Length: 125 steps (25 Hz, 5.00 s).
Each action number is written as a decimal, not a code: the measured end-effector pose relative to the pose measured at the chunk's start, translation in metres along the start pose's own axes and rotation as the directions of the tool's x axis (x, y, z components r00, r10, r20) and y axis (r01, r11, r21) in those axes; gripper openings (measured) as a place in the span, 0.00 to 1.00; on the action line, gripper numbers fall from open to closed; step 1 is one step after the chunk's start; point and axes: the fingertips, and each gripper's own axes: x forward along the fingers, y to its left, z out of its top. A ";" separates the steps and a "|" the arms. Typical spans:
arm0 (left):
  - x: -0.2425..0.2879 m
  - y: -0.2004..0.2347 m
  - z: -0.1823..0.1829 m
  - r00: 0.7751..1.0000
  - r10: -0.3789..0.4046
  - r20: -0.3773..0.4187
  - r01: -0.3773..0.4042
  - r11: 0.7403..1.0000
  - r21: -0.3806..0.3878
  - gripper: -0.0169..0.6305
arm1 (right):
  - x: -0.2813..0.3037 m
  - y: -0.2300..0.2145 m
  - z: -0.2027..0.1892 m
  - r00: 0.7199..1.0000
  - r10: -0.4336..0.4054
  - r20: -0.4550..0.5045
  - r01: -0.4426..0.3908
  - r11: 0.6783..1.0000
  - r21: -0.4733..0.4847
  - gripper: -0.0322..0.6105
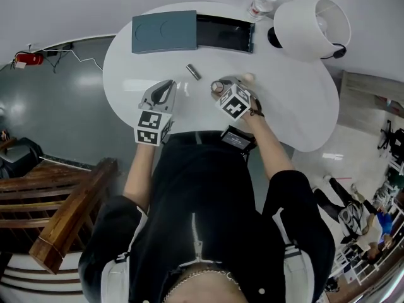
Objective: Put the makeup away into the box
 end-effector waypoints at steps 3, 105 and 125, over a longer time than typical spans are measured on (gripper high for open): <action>0.001 0.001 -0.001 1.000 0.001 -0.001 -0.001 1.000 -0.003 0.05 | -0.013 -0.016 0.017 0.999 -0.028 0.033 0.027 0.999 0.032 0.37; 0.027 -0.061 0.004 0.983 -0.176 -0.054 0.181 0.977 0.115 0.05 | -0.114 -0.127 -0.021 0.906 -0.370 0.205 0.294 0.900 0.323 0.20; 0.031 -0.056 -0.006 0.981 -0.174 -0.089 0.183 0.977 0.109 0.05 | -0.058 -0.096 -0.077 0.964 -0.266 -0.006 0.263 0.947 0.184 0.24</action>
